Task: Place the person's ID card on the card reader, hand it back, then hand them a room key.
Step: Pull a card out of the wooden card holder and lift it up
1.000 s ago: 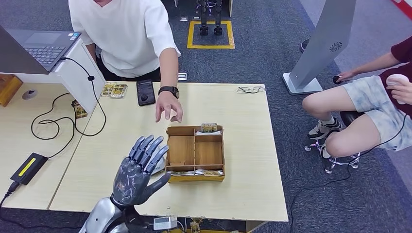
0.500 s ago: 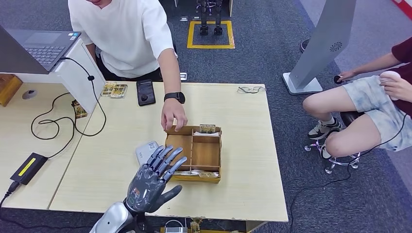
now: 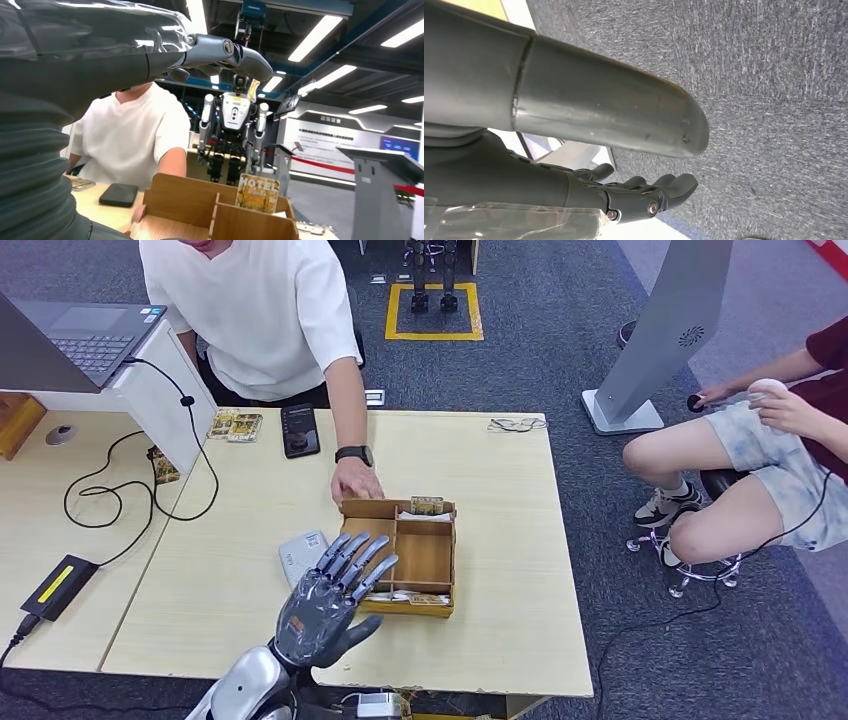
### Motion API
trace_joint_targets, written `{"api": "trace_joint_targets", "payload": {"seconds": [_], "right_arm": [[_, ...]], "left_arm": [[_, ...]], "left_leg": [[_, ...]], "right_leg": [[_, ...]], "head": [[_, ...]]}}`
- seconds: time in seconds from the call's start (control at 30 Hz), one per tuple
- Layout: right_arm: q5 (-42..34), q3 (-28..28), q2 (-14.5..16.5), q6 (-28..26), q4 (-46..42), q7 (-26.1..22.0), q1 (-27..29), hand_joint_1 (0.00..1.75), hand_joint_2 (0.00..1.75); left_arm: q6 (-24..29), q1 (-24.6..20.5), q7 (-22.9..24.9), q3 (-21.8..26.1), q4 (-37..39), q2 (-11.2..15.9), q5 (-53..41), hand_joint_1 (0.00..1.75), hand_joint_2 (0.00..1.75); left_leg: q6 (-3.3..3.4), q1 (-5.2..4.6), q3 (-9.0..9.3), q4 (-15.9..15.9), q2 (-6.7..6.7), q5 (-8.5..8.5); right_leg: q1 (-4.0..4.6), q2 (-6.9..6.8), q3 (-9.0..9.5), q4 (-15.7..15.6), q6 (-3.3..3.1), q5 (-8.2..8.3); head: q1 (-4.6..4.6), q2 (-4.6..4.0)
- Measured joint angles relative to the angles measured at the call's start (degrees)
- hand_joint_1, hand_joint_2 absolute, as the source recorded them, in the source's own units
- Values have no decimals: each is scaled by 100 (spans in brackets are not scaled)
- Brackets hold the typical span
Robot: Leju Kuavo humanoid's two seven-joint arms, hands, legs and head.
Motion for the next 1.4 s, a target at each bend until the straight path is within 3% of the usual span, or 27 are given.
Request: {"api": "trace_joint_targets", "payload": {"seconds": [0.37, 0.77, 1.4], "right_arm": [[0, 6, 0, -9, 2, 5, -4, 0, 0], [0, 196, -39, -106, 136, 77, -67, 0, 0], [0, 356, -123, -150, 268, 115, -105, 0, 0]], "left_arm": [[-1, -170, 81, -58, 186, -154, -105, 0, 175], [52, -671, 936, -140, 925, -426, -1142, 0, 175], [-145, -899, 1108, -232, 1723, -522, -1375, 0, 175]], "left_leg": [[0, 0, 0, 0, 0, 0], [0, 0, 1, 0, 1, 1], [0, 0, -1, 0, 1, 0]], "right_leg": [[0, 0, -2, 0, 0, 0], [0, 2, -1, 0, -1, 1], [0, 2, -2, 0, -1, 1]], "head": [[-1, 0], [0, 0], [0, 0]]}}
